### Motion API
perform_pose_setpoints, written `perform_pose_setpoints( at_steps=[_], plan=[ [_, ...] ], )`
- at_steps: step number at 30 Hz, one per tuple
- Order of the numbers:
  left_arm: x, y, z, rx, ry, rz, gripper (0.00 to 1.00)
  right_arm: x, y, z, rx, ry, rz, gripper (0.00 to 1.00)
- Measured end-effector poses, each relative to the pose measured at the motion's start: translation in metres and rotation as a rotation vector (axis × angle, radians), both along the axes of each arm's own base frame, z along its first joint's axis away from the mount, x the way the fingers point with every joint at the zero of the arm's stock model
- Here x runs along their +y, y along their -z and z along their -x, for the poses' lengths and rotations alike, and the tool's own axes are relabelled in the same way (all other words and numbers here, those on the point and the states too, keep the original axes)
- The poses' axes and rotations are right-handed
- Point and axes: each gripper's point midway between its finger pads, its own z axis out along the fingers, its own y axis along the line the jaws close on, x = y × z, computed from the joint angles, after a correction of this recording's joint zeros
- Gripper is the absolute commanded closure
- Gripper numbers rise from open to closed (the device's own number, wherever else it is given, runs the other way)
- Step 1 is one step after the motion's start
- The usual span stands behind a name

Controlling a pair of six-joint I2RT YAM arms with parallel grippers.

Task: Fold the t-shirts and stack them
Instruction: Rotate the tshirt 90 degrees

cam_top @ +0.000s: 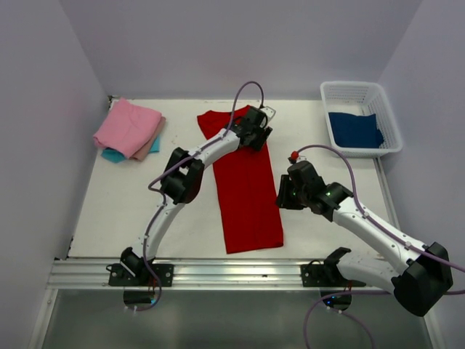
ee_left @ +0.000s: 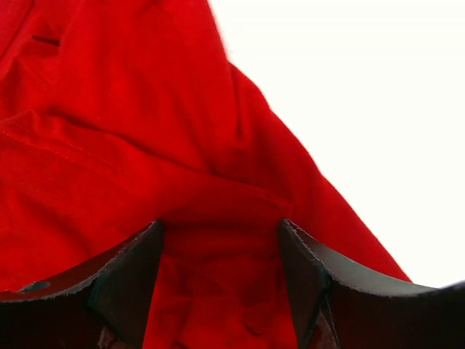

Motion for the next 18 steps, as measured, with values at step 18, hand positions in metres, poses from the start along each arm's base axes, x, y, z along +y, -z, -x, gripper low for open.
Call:
perform_pose_setpoints(
  at_steps=[18],
  plan=[
    [-0.011,-0.025,0.011,-0.069,0.083,-0.036,0.40,-0.006,0.006,0.001,0.003,0.014,0.025,0.67]
  ],
)
